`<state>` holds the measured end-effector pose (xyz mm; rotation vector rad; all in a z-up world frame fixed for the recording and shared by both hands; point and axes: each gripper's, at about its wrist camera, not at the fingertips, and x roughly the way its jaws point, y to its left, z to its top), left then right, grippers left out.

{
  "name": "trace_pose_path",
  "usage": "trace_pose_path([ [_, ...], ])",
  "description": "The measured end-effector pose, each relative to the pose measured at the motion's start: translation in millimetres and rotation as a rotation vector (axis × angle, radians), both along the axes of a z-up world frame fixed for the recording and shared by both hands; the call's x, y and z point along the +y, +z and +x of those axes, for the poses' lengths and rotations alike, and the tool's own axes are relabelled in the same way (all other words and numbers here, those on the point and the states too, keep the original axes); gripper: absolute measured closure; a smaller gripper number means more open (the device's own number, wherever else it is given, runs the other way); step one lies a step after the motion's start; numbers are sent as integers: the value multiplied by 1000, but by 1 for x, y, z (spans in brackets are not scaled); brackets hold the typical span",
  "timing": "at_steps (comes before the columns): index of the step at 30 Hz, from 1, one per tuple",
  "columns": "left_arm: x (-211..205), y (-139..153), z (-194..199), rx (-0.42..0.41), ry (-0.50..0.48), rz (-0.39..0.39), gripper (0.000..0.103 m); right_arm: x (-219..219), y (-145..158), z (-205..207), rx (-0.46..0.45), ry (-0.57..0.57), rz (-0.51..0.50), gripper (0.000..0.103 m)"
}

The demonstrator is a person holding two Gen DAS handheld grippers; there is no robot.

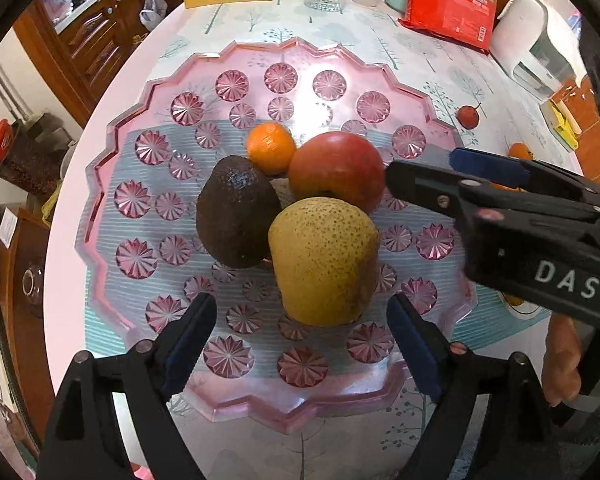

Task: Organize fruits
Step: 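Carry the pear into the pink bowl while the right gripper carries the apple there, then open both grippers and withdraw them from the bowl toward the fruit plate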

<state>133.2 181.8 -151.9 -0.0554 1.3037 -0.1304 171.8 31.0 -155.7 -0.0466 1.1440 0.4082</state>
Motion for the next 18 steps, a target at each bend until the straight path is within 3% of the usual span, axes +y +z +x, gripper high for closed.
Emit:
trace_pose_path([
  [18,-1,27,-21,-57,72,18,17,-30,24,-35,-54,-41,-3,33],
])
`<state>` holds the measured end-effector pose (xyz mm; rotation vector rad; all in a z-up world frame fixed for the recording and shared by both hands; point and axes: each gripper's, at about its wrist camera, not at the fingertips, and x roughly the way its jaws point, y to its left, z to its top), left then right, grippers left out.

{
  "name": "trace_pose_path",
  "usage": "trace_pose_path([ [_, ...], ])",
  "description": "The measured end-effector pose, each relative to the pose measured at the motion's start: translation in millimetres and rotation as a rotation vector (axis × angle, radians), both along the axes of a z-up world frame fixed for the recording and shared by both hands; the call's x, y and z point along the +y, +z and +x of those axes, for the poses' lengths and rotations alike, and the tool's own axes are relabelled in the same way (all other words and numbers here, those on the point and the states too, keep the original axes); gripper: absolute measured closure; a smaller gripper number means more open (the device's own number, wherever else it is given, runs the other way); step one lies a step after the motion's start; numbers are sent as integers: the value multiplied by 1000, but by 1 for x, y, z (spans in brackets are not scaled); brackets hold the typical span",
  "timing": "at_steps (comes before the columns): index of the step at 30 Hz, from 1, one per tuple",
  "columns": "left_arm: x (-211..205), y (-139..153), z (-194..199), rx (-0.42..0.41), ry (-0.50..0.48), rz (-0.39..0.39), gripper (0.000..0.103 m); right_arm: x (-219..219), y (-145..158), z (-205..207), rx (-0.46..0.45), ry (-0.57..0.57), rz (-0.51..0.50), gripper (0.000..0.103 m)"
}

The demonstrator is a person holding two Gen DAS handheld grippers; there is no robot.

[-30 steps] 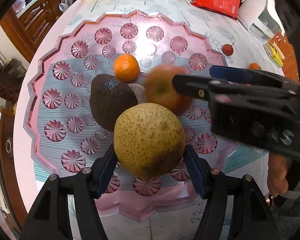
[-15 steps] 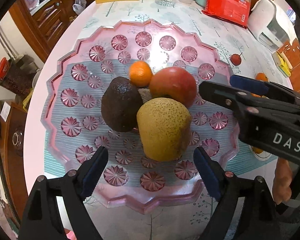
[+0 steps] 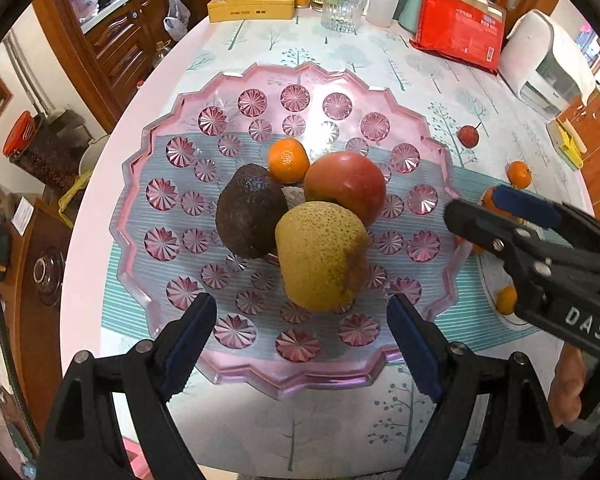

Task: Organize fruits
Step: 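Open both grippers and withdraw them from the bowl toward the fruit plate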

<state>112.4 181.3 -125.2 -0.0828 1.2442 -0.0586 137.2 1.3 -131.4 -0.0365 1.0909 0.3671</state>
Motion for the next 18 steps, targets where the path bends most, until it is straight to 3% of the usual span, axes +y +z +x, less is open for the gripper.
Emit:
trace_pose_path([
  [6,-17,9,-9,-43,3,-22,17,-23,10,-19,-23,-33,-9,33],
  [18,-85,43,-30,-204,-85,-33,17,-86,32,-58,-83,-127,-24,33],
])
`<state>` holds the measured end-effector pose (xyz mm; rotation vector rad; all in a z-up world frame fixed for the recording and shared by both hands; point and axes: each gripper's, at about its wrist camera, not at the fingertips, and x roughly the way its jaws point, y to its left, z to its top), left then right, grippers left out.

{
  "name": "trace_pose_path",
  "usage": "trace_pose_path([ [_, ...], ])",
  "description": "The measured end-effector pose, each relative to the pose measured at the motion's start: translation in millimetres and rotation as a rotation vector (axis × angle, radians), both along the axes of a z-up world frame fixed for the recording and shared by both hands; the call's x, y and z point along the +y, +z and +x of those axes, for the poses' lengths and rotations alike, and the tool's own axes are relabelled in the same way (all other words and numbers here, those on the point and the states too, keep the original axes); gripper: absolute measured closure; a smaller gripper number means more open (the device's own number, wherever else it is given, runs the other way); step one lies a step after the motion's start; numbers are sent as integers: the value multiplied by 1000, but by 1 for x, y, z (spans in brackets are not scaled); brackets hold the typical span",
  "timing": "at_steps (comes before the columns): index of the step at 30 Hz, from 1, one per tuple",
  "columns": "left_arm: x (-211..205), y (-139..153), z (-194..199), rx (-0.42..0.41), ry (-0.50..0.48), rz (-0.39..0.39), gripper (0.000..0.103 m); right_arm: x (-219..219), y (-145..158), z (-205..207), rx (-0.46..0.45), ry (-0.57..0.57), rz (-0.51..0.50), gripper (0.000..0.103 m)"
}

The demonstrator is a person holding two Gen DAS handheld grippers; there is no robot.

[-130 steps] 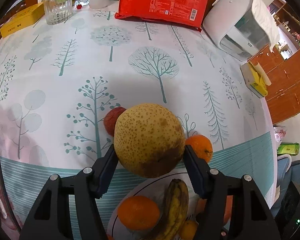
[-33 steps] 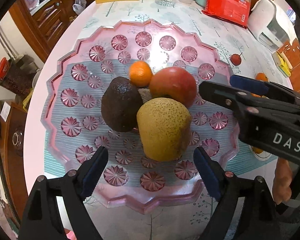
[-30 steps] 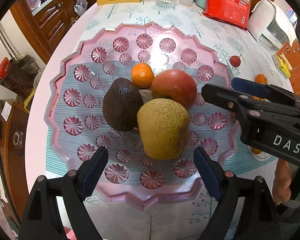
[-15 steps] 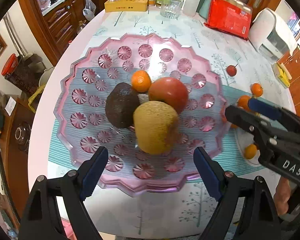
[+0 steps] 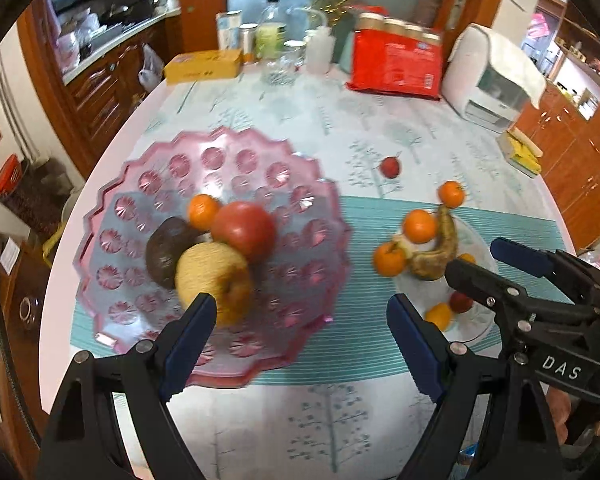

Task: Organize fruits
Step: 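Open both grippers and withdraw them from the bowl toward the fruit plate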

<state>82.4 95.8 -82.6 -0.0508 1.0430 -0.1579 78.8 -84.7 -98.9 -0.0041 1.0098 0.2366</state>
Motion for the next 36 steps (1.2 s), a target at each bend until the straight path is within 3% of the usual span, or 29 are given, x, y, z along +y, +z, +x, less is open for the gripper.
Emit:
trace_pose_path([
  [7,-48,18,-1,-19,-63,20,17,-49,20,-24,-60,-57,-30,33],
  [18,-121,84,7,-172,-119,112,17,-124,72,-34,-202,-67,-134,33],
  [24,-138,104,34,-153,-93,107,16,-154,90,-18,-230,-67,-186,33],
  [30,-151,82,74,-68,-104,125,16,-171,85,22,-197,-81,-158,33],
  [36,-168,16,115,75,-137,139,16,-179,58,73,-111,-123,-91,33],
])
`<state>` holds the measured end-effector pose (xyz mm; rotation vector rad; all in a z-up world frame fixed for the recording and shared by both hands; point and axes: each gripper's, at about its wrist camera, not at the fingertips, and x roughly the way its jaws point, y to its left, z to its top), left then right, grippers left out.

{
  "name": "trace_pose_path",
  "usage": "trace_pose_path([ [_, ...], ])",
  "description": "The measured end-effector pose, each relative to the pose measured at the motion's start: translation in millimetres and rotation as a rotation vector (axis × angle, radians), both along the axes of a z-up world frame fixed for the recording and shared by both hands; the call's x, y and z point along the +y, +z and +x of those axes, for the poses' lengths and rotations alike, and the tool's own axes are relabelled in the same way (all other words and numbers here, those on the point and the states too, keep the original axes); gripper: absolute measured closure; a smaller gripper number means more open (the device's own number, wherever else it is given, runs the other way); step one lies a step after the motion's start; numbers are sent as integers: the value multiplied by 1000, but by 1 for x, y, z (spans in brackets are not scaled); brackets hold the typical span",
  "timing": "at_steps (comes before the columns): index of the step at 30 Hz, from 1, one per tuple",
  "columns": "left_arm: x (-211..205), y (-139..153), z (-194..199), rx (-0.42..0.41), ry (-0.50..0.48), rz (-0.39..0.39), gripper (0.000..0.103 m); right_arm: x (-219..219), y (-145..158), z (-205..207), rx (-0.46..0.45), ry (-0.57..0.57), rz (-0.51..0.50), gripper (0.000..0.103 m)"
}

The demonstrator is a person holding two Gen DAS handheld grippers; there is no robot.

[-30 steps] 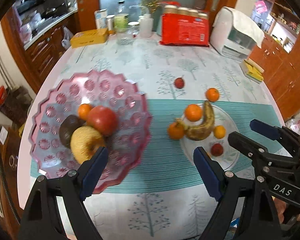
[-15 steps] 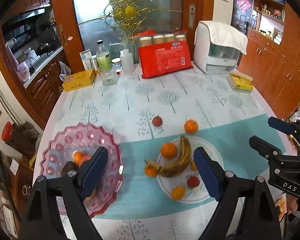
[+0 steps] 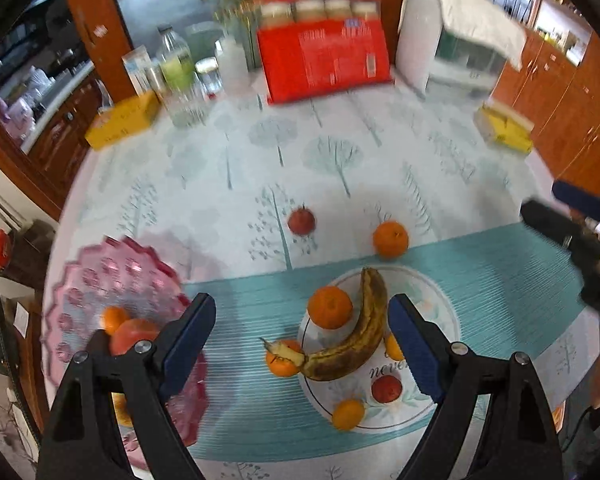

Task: Organize fruits
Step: 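Open both grippers and withdraw them from the bowl toward the fruit plate, then grasp a large orange with the left gripper while the right gripper grasps another orange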

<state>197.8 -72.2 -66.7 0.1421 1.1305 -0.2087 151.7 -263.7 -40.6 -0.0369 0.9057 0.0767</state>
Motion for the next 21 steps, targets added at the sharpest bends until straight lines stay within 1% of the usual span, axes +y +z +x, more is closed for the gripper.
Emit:
trace_pose_path([
  [2,-4,-19,9,30,-6,9,16,0,-13,15,29,0,28,33],
  [4,-8,-42,17,69,-10,19,19,2,-27,28,61,-1,38,33],
  [5,-9,-51,21,91,-13,17,23,3,-35,35,77,1,46,33],
  [9,-9,-85,33,175,-11,-17,31,8,-66,56,149,-8,83,33],
  [13,-7,-104,39,226,-7,-57,38,15,-99,75,222,-11,108,33],
  [17,-7,-115,41,252,-16,-82,39,19,-121,85,268,-8,114,34],
  [21,-7,-123,47,278,-17,-106,40,19,-134,91,296,-9,110,34],
])
